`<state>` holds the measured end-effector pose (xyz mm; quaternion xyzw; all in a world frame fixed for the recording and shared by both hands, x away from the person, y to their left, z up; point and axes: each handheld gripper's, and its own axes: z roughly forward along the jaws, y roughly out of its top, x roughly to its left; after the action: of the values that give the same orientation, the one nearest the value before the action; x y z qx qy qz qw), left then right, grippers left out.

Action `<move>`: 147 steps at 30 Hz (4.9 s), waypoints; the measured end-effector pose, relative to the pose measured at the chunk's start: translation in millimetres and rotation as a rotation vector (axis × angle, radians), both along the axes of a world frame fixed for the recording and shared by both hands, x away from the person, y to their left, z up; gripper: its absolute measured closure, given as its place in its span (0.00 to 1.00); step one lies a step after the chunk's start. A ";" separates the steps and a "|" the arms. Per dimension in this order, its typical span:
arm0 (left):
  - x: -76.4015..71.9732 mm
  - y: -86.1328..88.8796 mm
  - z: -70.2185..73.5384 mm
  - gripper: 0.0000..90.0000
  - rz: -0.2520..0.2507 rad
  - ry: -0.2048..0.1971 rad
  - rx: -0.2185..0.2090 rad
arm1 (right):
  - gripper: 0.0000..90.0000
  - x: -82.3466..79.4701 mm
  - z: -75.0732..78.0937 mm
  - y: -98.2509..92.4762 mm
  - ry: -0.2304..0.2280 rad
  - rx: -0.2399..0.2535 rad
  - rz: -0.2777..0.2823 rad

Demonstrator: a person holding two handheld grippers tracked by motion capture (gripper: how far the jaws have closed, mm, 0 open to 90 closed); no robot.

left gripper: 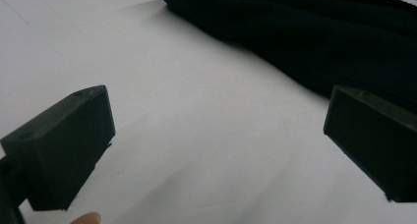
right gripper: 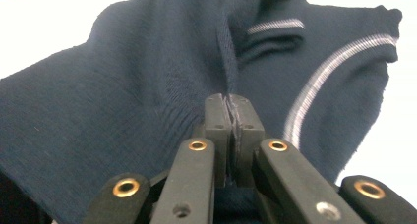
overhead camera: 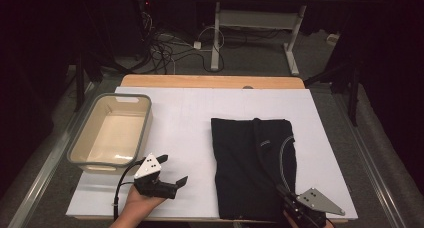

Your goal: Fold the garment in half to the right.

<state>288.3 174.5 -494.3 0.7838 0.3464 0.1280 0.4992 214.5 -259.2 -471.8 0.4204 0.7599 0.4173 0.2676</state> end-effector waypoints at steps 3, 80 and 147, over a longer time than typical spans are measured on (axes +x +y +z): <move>-0.3 0.2 0.0 0.00 0.001 -0.002 -0.002 | 0.98 -2.4 -7.1 -6.9 0.024 -0.011 -0.008; -1.4 0.0 -0.2 0.00 -0.008 -0.014 -0.001 | 0.88 138.8 61.0 8.8 -0.065 -0.019 -0.155; -1.0 0.4 -0.3 0.00 -0.020 -0.012 -0.005 | 0.73 -12.5 -2.5 -14.9 0.052 -0.036 -0.024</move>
<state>287.3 174.9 -494.6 0.7853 0.3358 0.1267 0.5044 202.1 -274.2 -474.4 0.4353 0.7690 0.3893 0.2600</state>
